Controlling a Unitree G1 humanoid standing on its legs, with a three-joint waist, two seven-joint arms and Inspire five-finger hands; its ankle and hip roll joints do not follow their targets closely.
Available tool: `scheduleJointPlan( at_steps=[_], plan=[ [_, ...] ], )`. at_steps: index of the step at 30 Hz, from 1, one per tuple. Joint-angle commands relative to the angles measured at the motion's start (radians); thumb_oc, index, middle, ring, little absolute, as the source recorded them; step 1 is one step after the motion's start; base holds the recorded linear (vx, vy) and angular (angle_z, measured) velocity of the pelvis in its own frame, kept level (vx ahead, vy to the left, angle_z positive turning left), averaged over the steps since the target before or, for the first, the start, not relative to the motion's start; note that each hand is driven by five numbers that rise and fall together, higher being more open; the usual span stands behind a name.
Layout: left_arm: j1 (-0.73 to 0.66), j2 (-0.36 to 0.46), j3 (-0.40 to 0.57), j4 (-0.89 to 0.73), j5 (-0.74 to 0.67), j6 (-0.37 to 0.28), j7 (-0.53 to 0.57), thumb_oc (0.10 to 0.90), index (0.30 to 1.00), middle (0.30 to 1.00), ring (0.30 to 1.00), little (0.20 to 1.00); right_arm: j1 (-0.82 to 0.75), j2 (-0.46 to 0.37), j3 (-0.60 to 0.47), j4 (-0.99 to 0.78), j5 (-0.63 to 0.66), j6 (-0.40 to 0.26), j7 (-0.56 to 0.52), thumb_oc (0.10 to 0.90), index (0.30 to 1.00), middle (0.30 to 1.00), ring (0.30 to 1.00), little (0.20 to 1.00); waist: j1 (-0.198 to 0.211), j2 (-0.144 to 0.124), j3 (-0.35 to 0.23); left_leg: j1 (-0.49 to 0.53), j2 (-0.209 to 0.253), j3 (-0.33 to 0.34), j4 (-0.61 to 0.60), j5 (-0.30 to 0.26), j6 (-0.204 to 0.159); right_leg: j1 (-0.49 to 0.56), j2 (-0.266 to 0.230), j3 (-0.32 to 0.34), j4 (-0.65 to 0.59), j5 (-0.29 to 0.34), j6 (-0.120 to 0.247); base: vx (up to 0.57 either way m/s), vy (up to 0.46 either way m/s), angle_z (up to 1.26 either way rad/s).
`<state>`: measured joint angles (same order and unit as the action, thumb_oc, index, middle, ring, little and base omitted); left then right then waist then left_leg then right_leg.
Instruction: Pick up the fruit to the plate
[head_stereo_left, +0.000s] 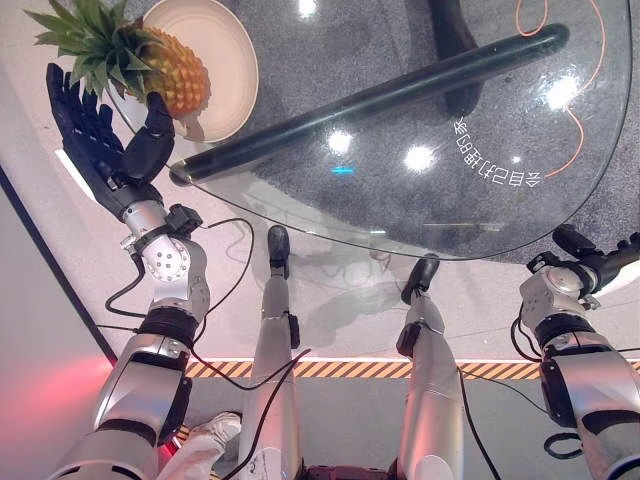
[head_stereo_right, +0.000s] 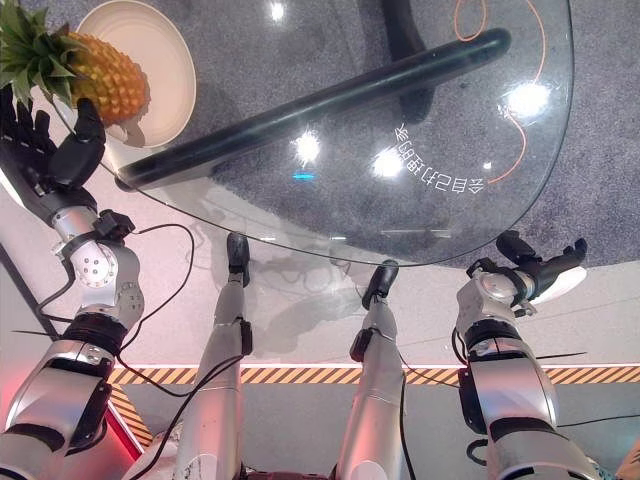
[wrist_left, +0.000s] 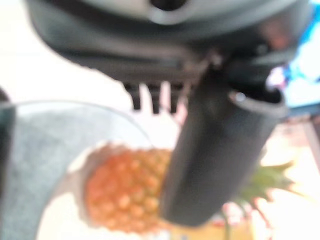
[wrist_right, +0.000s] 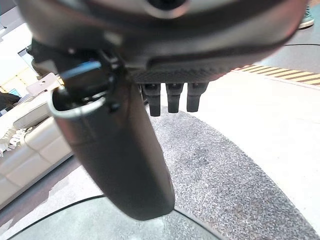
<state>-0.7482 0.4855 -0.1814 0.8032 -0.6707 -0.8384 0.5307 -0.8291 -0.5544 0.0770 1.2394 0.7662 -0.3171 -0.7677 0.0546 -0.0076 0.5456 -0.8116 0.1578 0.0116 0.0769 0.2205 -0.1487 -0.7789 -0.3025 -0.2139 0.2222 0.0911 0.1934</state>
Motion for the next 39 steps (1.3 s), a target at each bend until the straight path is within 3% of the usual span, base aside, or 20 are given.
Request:
scheduleJointPlan(
  at_steps=[1,13,22,26,32,34,39],
  plan=[
    [-0.041,0.010,0.038,-0.057,0.032,-0.095,-0.009,0.800,0.900,0.900,0.900,0.900,0.036,-0.078,-0.012,-0.005,-0.016,-0.040,-0.034,0.800,0.900,0.900,0.900,0.900,0.019,0.015,-0.026,0.002,-0.005,-0.009,0.089,-0.135,0.006,0.002,-0.003,-0.035,-0.013,0.002,0.026,0.00,0.000,0.00],
    [-0.020,-0.004,0.025,-0.076,0.065,-0.084,-0.002,0.800,0.900,0.900,0.900,0.900,0.037,-0.081,-0.018,0.004,-0.009,-0.043,-0.031,0.800,0.900,0.900,0.900,0.900,0.027,0.021,-0.026,0.002,-0.011,-0.014,0.084,-0.135,0.009,0.001,-0.007,-0.041,-0.016,0.005,0.028,0.00,-0.001,0.00],
    [0.092,-0.017,0.067,-0.026,-0.085,0.072,-0.073,0.800,0.900,0.900,0.900,0.900,0.118,-0.056,-0.044,0.006,-0.025,-0.025,0.023,0.800,0.900,0.900,0.900,0.900,0.035,0.022,-0.026,0.071,-0.006,-0.006,0.070,-0.137,0.009,0.058,-0.009,-0.040,-0.018,-0.001,0.030,0.00,-0.013,0.03],
    [0.157,-0.014,0.108,0.016,-0.125,0.102,-0.113,0.800,0.900,0.900,0.900,0.900,0.201,-0.050,-0.074,0.017,-0.030,-0.016,0.062,0.800,0.900,0.900,0.900,0.900,0.036,0.021,-0.026,0.150,0.002,0.013,0.055,-0.135,0.006,0.136,-0.020,-0.044,-0.026,-0.008,0.033,0.00,0.009,0.05],
    [0.214,0.012,0.141,0.098,-0.005,0.259,-0.130,0.800,0.900,0.900,0.900,0.900,0.320,-0.029,-0.101,0.026,-0.067,0.022,0.128,0.800,0.900,0.900,0.900,0.900,0.039,0.009,-0.026,0.316,0.009,0.042,0.025,-0.131,0.000,0.310,-0.033,-0.057,-0.055,-0.012,0.041,0.04,0.006,0.02],
    [0.249,0.014,0.135,0.166,0.026,0.393,-0.182,0.800,0.900,0.900,0.900,0.900,0.372,-0.014,-0.102,0.031,-0.094,0.038,0.164,0.800,0.900,0.900,0.900,0.900,0.036,0.005,-0.051,0.384,0.015,0.053,-0.005,-0.124,-0.002,0.384,-0.029,-0.063,-0.083,-0.009,0.043,0.12,0.033,0.00],
    [0.377,0.002,0.106,0.286,0.010,0.544,-0.414,0.800,0.900,0.900,0.900,0.900,0.517,0.019,-0.093,0.022,-0.160,0.065,0.307,0.800,0.900,0.900,0.900,0.900,0.020,0.011,-0.143,0.542,0.025,0.082,-0.095,-0.102,-0.002,0.539,-0.017,-0.062,-0.156,0.004,0.043,0.16,0.064,0.03]
  ],
)
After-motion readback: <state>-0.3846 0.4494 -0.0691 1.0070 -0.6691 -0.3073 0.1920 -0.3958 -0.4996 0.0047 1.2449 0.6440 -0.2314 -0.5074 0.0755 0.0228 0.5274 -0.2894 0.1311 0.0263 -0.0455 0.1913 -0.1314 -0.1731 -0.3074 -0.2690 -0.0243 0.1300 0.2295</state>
